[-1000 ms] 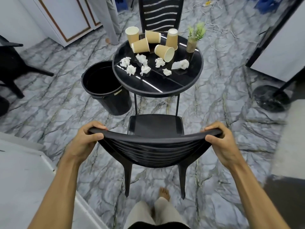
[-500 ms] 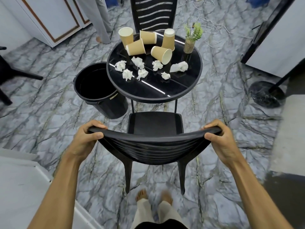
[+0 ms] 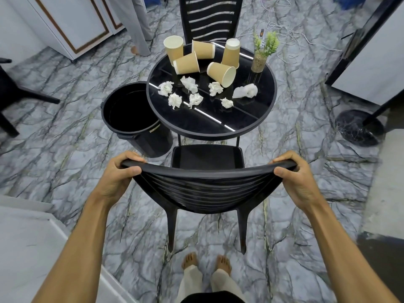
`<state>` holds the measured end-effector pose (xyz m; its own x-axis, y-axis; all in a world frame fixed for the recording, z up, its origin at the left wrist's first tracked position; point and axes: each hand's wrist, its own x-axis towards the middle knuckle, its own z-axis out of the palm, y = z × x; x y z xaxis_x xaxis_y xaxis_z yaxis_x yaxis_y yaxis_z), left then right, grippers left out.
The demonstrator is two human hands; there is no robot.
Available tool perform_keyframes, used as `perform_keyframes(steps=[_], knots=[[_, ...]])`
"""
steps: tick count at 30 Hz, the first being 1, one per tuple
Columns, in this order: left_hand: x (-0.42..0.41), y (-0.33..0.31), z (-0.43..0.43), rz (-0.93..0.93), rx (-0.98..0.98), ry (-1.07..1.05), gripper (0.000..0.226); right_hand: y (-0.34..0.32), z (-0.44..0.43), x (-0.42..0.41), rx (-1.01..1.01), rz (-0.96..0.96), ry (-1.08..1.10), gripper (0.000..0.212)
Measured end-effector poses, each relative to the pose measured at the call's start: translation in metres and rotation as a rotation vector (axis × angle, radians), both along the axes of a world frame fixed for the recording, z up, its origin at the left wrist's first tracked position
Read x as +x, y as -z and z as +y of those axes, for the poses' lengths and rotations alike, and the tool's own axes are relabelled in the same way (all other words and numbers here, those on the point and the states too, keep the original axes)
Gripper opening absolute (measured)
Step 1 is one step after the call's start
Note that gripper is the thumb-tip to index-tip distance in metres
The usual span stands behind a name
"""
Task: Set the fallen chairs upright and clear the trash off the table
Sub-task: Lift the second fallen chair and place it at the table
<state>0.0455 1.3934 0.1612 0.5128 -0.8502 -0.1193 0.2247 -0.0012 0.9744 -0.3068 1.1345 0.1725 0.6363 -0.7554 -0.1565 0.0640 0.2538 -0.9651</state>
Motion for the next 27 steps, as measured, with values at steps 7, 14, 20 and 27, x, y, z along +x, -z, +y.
perform_keyframes(steps=[7,14,20,27], knots=[[0.006,-0.003,-0.011,-0.003,-0.016,0.0,0.018,-0.002,-0.008,0.006,0.006,-0.008,0.015,0.028],[0.012,-0.003,-0.015,-0.008,-0.023,-0.01,0.023,0.0,-0.011,0.012,0.0,-0.005,0.004,0.028],[0.013,-0.003,-0.014,-0.008,-0.013,-0.001,0.027,0.001,-0.014,0.014,0.007,-0.005,0.007,0.018],[0.009,0.001,0.0,-0.011,0.029,0.034,0.023,0.007,0.002,0.0,0.008,0.005,0.003,0.016]])
